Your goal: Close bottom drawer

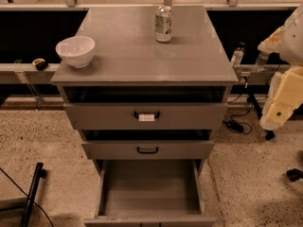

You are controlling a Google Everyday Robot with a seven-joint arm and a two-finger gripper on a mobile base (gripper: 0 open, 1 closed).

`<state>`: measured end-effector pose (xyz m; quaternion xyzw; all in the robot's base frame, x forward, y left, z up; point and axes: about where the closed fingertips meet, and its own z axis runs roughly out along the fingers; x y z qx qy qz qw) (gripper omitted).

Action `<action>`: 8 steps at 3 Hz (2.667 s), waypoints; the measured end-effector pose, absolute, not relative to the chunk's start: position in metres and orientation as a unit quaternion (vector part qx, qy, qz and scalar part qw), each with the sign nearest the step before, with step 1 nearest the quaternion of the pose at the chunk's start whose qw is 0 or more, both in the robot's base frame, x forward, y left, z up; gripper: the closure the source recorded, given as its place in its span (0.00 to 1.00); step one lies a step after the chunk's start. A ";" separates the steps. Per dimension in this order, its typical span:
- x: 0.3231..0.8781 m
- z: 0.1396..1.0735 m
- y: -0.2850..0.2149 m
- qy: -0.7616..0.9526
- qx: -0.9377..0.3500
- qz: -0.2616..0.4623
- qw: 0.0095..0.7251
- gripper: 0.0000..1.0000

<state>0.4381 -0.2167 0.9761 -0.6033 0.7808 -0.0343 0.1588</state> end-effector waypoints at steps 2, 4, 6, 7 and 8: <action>0.437 0.959 -0.225 0.777 -0.602 -0.033 0.181 0.00; 0.417 0.884 -0.256 0.755 -0.618 0.013 0.217 0.00; 0.395 0.805 -0.232 0.731 -0.642 0.070 0.219 0.00; 0.383 0.729 -0.210 0.700 -0.661 0.099 0.251 0.00; 0.389 0.723 -0.210 0.690 -0.669 0.083 0.261 0.00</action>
Offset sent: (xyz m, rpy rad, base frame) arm -0.0066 -0.0410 -0.0872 0.1436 -0.1569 0.0258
